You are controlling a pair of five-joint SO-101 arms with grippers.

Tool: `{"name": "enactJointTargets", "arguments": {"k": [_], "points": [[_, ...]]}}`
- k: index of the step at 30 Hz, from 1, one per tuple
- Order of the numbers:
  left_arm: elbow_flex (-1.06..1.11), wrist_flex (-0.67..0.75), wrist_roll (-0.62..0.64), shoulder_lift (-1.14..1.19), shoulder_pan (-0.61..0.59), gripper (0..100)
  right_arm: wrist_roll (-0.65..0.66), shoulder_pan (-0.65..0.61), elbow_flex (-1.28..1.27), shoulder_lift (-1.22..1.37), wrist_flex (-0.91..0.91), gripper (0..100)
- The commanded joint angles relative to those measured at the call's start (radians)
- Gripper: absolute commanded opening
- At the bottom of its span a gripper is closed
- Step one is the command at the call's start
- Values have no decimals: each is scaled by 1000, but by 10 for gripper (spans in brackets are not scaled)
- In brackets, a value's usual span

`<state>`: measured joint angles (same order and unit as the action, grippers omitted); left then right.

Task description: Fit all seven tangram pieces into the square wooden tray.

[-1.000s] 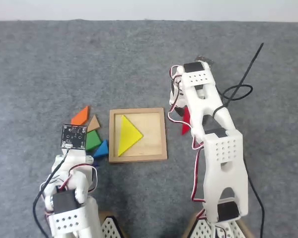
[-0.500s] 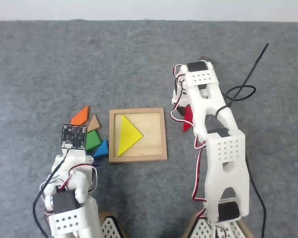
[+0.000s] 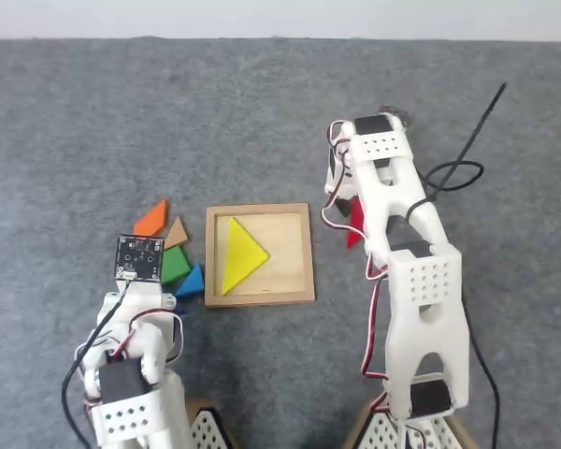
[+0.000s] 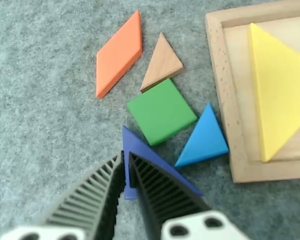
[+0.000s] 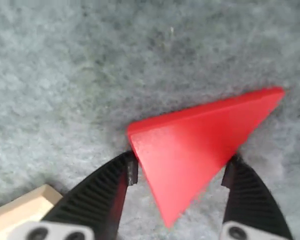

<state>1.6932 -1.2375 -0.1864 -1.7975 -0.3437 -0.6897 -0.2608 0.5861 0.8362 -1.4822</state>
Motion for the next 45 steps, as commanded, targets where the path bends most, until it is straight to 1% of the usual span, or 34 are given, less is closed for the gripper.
{"name": "enactJointTargets", "arguments": {"k": [1,4,6,11,20,22,27,28,35,40,43,45], "points": [[-8,-6,6,-18,8,15,-23,-7,40,-71,59,310],[-8,-6,6,-18,8,15,-26,5,40,-71,104,373],[-8,-6,6,-18,8,15,-57,22,40,-73,128,391],[-8,-6,6,-18,8,15,-72,48,40,-65,166,391],[-8,-6,6,-18,8,15,-75,42,21,-31,117,389],[-8,-6,6,-18,8,15,-75,41,21,-2,114,359],[-8,-6,6,-18,8,15,-75,44,21,35,122,160],[-8,-6,6,-18,8,15,-75,44,21,36,122,138],[-8,-6,6,-18,8,15,-74,38,23,35,105,144],[-8,-6,6,-18,8,15,-68,21,64,-24,13,144],[-8,-6,6,-18,8,15,-66,-10,100,-88,-54,144],[-8,-6,6,-18,8,15,-41,-36,118,-130,-87,144]]}}
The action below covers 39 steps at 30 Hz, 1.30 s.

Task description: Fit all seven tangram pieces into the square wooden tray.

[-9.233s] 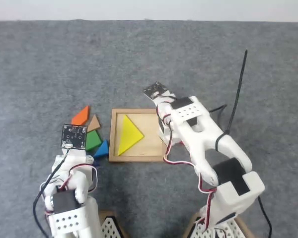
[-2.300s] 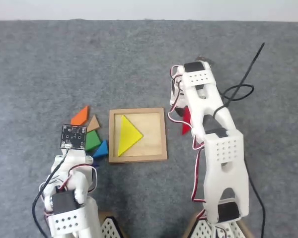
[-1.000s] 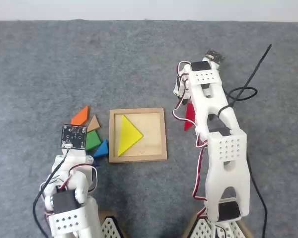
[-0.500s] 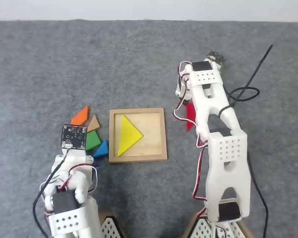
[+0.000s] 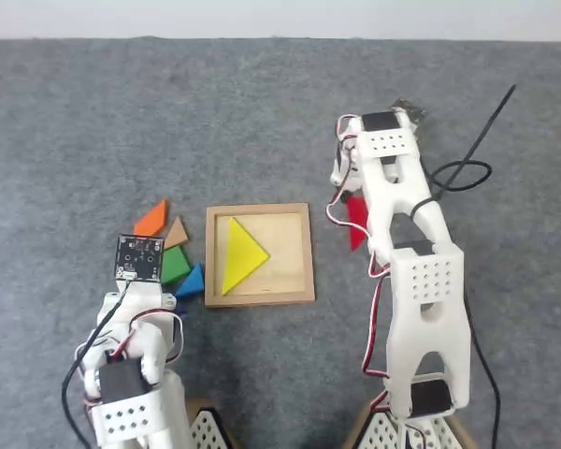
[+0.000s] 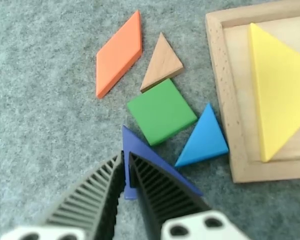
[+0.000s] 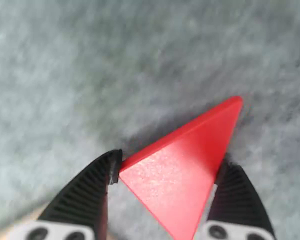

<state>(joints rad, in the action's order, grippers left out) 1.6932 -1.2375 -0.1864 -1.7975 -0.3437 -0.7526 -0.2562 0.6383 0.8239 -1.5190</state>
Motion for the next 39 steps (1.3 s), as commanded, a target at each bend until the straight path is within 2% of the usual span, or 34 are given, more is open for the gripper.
{"name": "enactJointTargets", "arguments": {"k": [1,4,6,8,11,13,18,24,26,30,32,35,39], "points": [[-8,-6,6,-18,8,15,41,-56,71,-134,-61,144],[-8,-6,6,-18,8,15,91,-102,74,-179,-73,144],[-8,-6,6,-18,8,15,180,-134,74,-194,-74,143],[-8,-6,6,-18,8,15,333,-171,72,-199,-82,143],[-8,-6,6,-18,8,15,700,-229,71,-185,-108,143],[-8,-6,6,-18,8,15,898,-269,74,-173,-116,130],[-8,-6,6,-18,8,15,1227,-318,75,-174,-104,99],[-8,-6,6,-18,8,15,1534,-371,74,-170,-147,102],[-8,-6,6,-18,8,15,1585,-389,74,-170,-148,102],[-8,-6,6,-18,8,15,1579,-383,89,-194,-186,102],[-8,-6,6,-18,8,15,1573,-298,126,-260,-269,102],[-8,-6,6,-18,8,15,1530,-154,109,-380,-274,102],[-8,-6,6,-18,8,15,1438,-45,-106,-547,-271,105]]}}
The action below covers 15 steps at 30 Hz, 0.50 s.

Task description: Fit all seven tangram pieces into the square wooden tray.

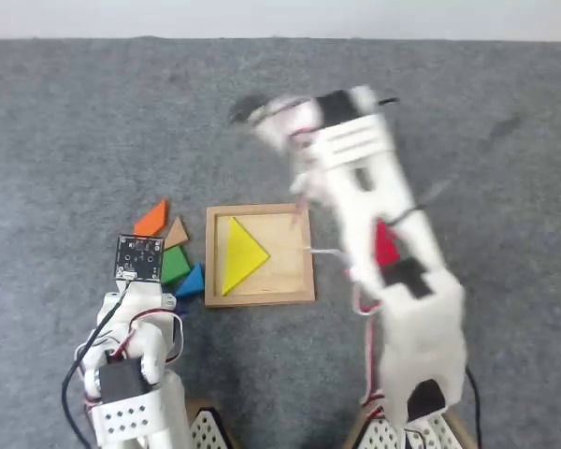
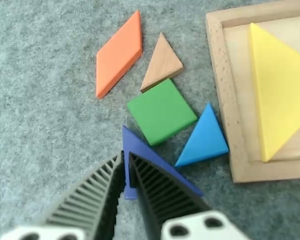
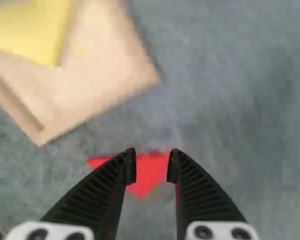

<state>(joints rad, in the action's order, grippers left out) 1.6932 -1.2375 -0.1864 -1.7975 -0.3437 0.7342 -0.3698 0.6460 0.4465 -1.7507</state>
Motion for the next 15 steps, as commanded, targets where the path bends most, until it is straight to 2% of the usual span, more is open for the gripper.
{"name": "enactJointTargets", "arguments": {"k": [1,4,7,9,13,15], "points": [[-8,-6,6,-18,8,15,-49,97,-175,-213,-31,115],[-8,-6,6,-18,8,15,-114,154,-396,-338,24,180],[-8,-6,6,-18,8,15,-229,139,-624,-466,119,251],[-8,-6,6,-18,8,15,-431,102,-764,-539,196,271],[-8,-6,6,-18,8,15,-980,58,-937,-601,375,242],[-8,-6,6,-18,8,15,-1204,47,-974,-582,447,240]]}}
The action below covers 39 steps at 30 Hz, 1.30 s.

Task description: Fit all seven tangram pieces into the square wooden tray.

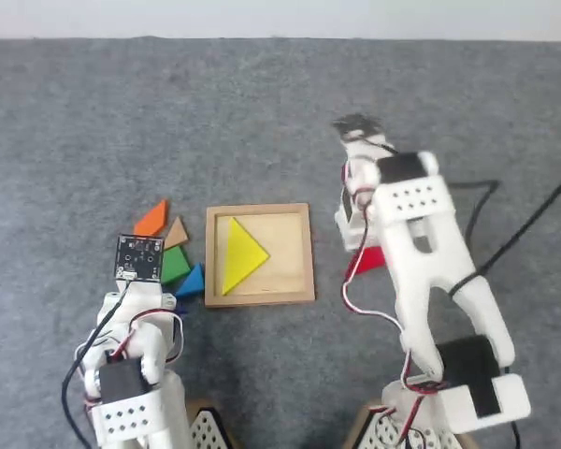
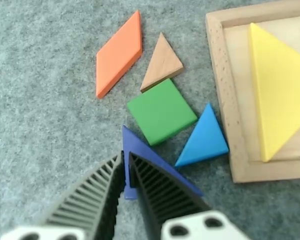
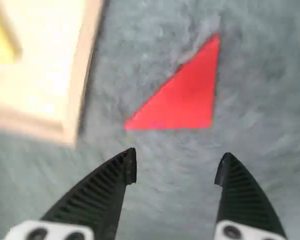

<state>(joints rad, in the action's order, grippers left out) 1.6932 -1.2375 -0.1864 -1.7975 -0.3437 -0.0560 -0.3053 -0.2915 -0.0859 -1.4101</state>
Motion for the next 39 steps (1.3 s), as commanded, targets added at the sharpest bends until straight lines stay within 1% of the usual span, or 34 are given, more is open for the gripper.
{"name": "enactJointTargets", "arguments": {"k": [1,3,6,8,13,16,21,27,31,33,34,35,38,39], "points": [[-8,-6,6,-18,8,15,-443,-21,-44,-33,147,253],[-8,-6,6,-18,8,15,-417,-13,-46,12,183,311],[-8,-6,6,-18,8,15,-450,-8,-25,85,186,407],[-8,-6,6,-18,8,15,-454,-10,-2,137,188,422],[-8,-6,6,-18,8,15,-460,-16,35,246,194,384],[-8,-6,6,-18,8,15,-462,-15,35,292,268,358],[-8,-6,6,-18,8,15,-517,-12,35,338,375,308],[-8,-6,6,-18,8,15,-516,16,54,361,380,261],[-8,-6,6,-18,6,15,-508,19,54,364,384,248],[-8,-6,6,-18,6,15,-456,15,52,364,380,248],[-8,-6,6,-18,6,15,-404,15,49,364,377,248],[-8,-6,6,-18,6,15,-327,15,48,364,367,248],[-8,-6,6,-18,6,15,5,13,52,364,343,248],[-8,-6,6,-18,6,15,95,13,52,364,344,249]]}}
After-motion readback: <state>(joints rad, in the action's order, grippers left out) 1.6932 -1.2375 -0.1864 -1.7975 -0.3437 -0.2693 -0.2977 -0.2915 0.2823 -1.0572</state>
